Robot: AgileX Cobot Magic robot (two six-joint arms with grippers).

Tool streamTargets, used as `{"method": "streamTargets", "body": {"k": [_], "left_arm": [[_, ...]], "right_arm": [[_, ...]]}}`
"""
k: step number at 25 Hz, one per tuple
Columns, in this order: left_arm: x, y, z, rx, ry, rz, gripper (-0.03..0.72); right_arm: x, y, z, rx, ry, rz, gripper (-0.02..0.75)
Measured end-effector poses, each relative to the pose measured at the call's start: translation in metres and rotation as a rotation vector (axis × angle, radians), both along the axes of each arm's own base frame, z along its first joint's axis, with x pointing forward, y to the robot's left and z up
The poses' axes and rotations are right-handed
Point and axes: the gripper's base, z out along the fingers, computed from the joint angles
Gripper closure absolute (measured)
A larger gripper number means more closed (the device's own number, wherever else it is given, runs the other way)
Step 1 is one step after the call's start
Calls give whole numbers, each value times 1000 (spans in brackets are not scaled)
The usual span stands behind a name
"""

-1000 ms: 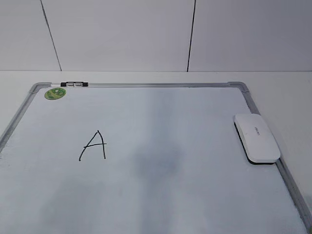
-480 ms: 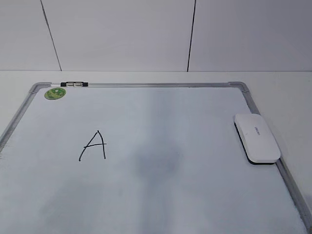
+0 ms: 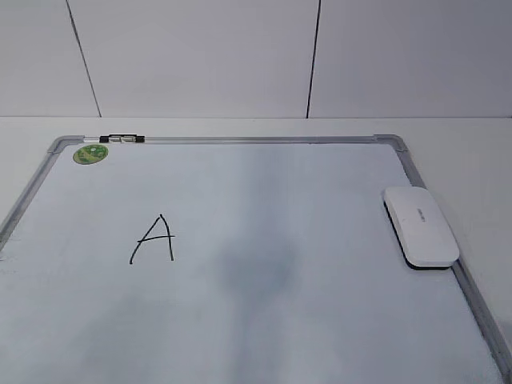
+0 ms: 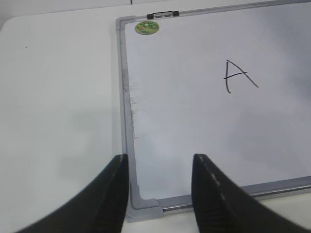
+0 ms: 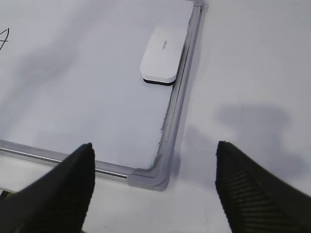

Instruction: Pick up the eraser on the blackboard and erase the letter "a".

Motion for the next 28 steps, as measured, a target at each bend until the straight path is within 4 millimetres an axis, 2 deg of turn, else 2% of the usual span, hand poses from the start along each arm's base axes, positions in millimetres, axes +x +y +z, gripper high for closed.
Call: {"method": "streamTargets", "body": {"k": [18,28], "left_arm": [[0,0,0,-2,0,-30,401],[0,0,0,-3,0,-31,415]], "right_arm": [[0,2,0,0,0,-132,146],[0,2,0,0,0,-139,146]]}}
